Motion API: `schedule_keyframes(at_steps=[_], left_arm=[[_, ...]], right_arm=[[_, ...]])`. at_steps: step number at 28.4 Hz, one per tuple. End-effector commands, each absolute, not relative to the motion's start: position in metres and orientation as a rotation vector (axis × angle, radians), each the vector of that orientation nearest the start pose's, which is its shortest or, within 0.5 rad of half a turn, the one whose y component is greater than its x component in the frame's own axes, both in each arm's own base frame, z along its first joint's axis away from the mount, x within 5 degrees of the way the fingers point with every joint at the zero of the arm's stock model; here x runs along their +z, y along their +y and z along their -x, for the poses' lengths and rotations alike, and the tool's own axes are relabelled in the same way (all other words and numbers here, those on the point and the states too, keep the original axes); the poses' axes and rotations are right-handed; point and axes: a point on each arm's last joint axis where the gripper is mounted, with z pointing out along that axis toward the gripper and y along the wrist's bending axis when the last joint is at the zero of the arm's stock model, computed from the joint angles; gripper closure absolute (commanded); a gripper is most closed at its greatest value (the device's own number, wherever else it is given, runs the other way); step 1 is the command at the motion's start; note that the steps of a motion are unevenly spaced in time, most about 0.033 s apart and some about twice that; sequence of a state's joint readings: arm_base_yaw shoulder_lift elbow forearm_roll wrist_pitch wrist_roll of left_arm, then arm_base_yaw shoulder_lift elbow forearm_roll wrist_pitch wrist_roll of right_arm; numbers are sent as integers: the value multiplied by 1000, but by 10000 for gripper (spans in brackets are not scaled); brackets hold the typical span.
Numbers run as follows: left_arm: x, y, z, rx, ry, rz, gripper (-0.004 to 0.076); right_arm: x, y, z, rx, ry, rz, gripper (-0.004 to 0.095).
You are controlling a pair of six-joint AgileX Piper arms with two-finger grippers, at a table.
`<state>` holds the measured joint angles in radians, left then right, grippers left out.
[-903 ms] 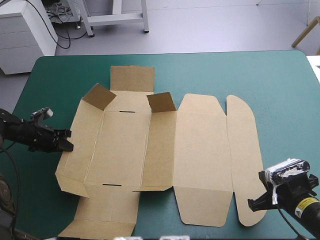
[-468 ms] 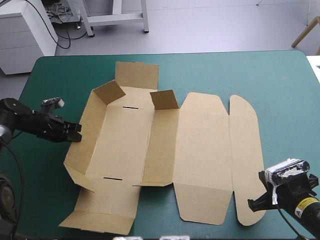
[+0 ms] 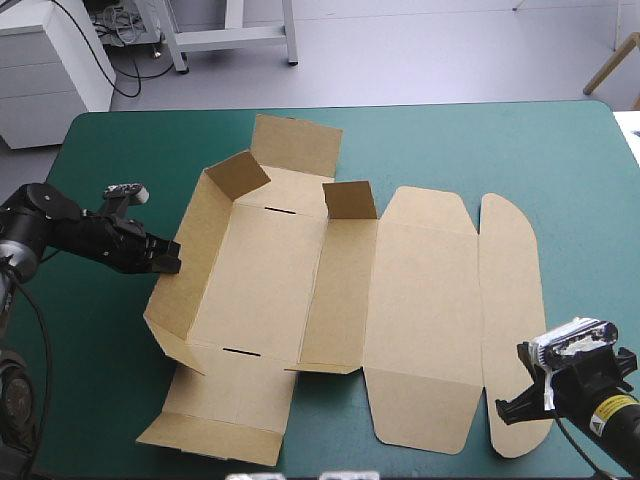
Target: Fold the box
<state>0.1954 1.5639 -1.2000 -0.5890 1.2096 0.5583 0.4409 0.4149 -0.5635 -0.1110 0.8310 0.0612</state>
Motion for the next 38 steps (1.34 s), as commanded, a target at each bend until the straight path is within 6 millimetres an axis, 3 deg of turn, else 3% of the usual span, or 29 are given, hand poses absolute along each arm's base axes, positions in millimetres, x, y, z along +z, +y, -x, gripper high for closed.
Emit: schedule_keyframes(at_steps=[1, 8, 10, 17, 22, 25, 32, 35, 37, 38], left_arm=[[304, 2, -289, -790, 2735, -285, 592], [306, 0, -289, -830, 2711, -270, 277], [311, -1, -292, -846, 2686, -261, 225], [369, -1, -297, -764, 2529, -240, 213], [413, 0, -289, -643, 2409, -302, 213], [424, 3, -279, -524, 2403, -320, 213], [420, 26, -269, -206, 2536, -151, 213], [415, 34, -269, -251, 2539, -116, 213], [399, 49, -271, -324, 2561, -75, 213], [380, 64, -271, -369, 2605, 2, 213]], right_arm=[[313, 24, -70, 152, 2051, 436, 927], [313, 24, -70, 148, 2050, 443, 927], [313, 24, -70, 148, 2050, 443, 927], [313, 24, -70, 148, 2050, 443, 927], [313, 24, -70, 148, 2050, 443, 927], [313, 24, -70, 145, 2049, 446, 927], [313, 24, -70, 144, 2054, 447, 927], [313, 24, -70, 144, 2055, 447, 927], [313, 24, -70, 144, 2055, 447, 927], [312, 24, -70, 144, 2057, 447, 927]])
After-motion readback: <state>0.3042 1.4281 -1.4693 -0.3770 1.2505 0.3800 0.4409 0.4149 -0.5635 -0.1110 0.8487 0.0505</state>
